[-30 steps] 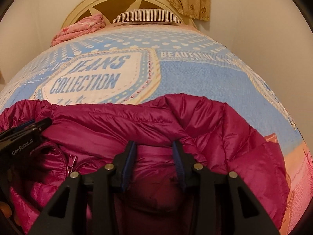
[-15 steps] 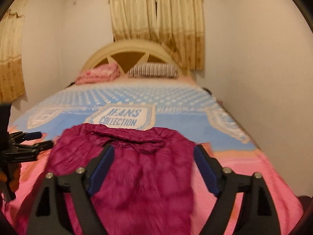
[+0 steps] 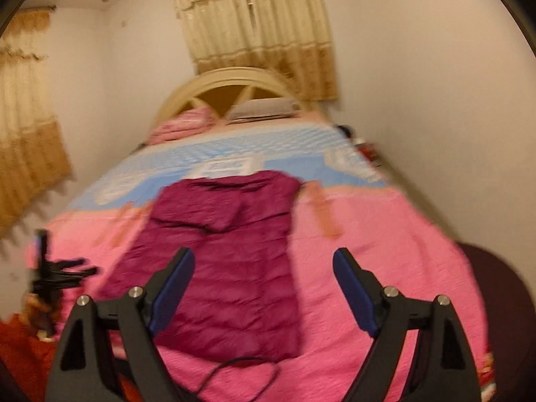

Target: Fold large clothes

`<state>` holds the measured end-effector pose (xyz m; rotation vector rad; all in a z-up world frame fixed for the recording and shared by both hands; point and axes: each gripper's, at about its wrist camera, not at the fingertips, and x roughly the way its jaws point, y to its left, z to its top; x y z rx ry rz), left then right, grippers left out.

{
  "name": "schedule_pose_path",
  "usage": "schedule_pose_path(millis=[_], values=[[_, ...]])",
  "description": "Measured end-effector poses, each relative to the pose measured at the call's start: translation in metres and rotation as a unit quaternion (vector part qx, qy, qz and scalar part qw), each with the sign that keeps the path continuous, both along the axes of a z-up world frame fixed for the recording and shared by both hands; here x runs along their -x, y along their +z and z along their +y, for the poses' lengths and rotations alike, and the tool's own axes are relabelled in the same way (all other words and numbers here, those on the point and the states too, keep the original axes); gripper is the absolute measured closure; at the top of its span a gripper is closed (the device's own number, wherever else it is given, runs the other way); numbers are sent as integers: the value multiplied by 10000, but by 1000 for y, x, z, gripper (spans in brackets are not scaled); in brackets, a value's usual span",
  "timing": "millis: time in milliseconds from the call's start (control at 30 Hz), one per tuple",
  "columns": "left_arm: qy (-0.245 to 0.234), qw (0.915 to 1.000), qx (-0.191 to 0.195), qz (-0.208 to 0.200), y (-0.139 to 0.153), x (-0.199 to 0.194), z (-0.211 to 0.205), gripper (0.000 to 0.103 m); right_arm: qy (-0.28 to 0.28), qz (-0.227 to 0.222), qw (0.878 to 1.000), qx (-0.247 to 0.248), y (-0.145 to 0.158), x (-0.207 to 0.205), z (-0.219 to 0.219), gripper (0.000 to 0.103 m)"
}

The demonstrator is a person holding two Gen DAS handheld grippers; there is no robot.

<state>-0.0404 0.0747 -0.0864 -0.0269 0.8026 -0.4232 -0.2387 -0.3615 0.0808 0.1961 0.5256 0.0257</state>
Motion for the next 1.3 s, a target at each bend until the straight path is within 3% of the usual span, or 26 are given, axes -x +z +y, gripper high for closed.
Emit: schedule_pose_path(millis=[67,133,300,400,467,567,667,767,833,967,1033,1100,1133,1200,1300], values=[[56,9990,213,397,-15,1,3,17,-161,260,9995,-12,-20,-13,0,14],[133,9973,338,642,-28,-1,3,17,-299,804,9963,42,-52,-35,-2,14],[317,9946,346,922,-50,1,3,17,-213,1694,9851,-212,-119,-87,-16,26],[366,9945,315,928,-54,-1,3,17,-304,1945,9801,-250,-146,-102,-23,26],[394,9955,301,811,-55,-1,0,17,-322,2107,9766,-276,-159,-103,-25,27],[311,9972,131,668,-56,1,-5,17,-251,2428,9689,-411,-177,-106,-23,37],[113,9982,43,581,-57,4,-8,17,-8,2519,9676,-194,-179,-97,-8,43],[-110,9977,243,619,-56,9,-4,18,259,2579,9658,-70,-178,-84,5,47],[-252,9966,385,686,-56,13,-1,24,385,2682,9626,69,-182,-76,13,55],[-313,9956,536,700,-59,18,6,37,331,2583,9651,282,-183,-71,17,57],[-234,9950,670,709,-61,18,12,44,282,2543,9664,264,-184,-75,16,67],[-157,9926,923,770,-62,17,19,56,335,2524,9670,109,-186,-80,14,82],[-159,9901,1113,843,-63,16,23,61,363,2507,9674,29,-185,-81,15,84],[-123,9866,1310,963,-67,13,27,85,375,2441,9690,42,-182,-78,17,86],[-86,9834,1489,1034,-67,12,29,93,432,2126,9758,-288,-169,-67,16,89]])
